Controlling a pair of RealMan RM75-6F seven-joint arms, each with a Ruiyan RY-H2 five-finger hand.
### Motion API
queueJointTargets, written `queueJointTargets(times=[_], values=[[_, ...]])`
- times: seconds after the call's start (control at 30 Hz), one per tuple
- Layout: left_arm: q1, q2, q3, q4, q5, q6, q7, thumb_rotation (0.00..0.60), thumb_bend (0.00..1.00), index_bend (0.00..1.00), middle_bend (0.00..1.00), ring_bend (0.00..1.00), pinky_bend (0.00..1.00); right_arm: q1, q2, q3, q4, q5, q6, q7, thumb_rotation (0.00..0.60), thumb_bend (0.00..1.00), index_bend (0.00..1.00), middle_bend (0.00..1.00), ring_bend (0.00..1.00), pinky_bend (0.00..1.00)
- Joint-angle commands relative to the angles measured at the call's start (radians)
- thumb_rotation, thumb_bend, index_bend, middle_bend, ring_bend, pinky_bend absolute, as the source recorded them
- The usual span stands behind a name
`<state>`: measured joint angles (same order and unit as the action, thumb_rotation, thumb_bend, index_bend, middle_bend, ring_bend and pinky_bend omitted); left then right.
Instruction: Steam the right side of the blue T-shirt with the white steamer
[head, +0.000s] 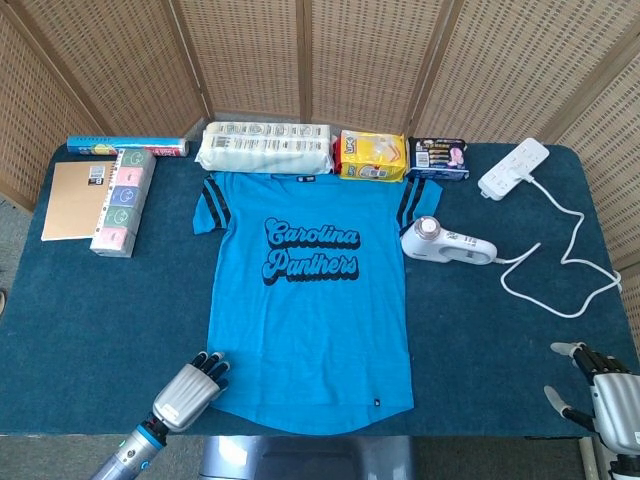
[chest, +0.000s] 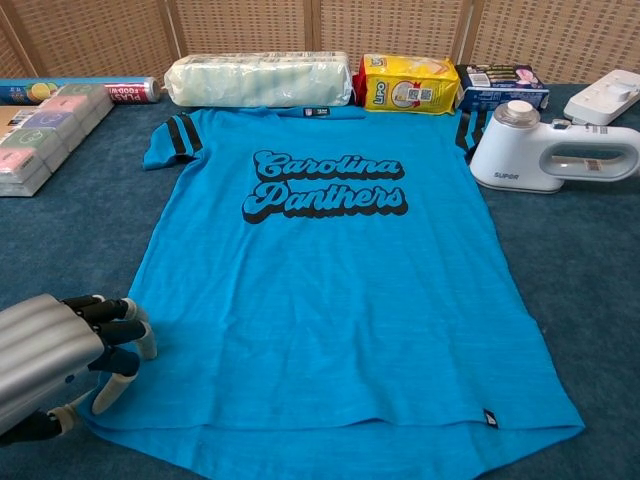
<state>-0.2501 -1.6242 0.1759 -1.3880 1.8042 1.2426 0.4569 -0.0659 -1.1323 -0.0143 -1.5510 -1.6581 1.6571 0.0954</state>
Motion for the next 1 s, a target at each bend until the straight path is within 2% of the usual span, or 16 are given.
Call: queueJointTargets(times=[0.03,0.23,0.6,0.77,1.0], values=[[-0.006,-0.002,-0.013,-0.010,-0.009,-0.006,0.013,0.599,0.44,0.67,0.43,0.27,0.32,0.001,0.000,0.001,0.000,0.001,-0.001,-0.001,0.570,0.28,0.32,0.37,0.46,0.47],[-0.017,-0.003,-0.041,-0.029,-0.029,0.002,-0.007,0.598,0.45,0.67,0.50,0.33,0.32,0.009,0.002,0.009,-0.004,0.005,-0.008,-0.002,0.569,0.28,0.32,0.37,0.46,0.47],[-0.040,0.006,-0.072,-0.078,-0.077,-0.007,-0.104,0.600,0.45,0.67,0.51,0.35,0.32,0.087,0.026,0.045,-0.083,-0.006,-0.081,0.006,0.570,0.28,0.31,0.37,0.46,0.46],[-0.050,0.005,-0.081,-0.094,-0.100,-0.022,-0.121,0.599,0.47,0.67,0.51,0.36,0.33,0.161,0.034,0.090,-0.126,-0.004,-0.136,0.054,0.571,0.28,0.30,0.37,0.46,0.47],[-0.065,-0.002,-0.095,-0.113,-0.118,-0.033,-0.126,0.599,0.47,0.67,0.51,0.36,0.34,0.272,0.052,0.147,-0.177,0.043,-0.266,0.053,0.571,0.28,0.30,0.37,0.45,0.47]])
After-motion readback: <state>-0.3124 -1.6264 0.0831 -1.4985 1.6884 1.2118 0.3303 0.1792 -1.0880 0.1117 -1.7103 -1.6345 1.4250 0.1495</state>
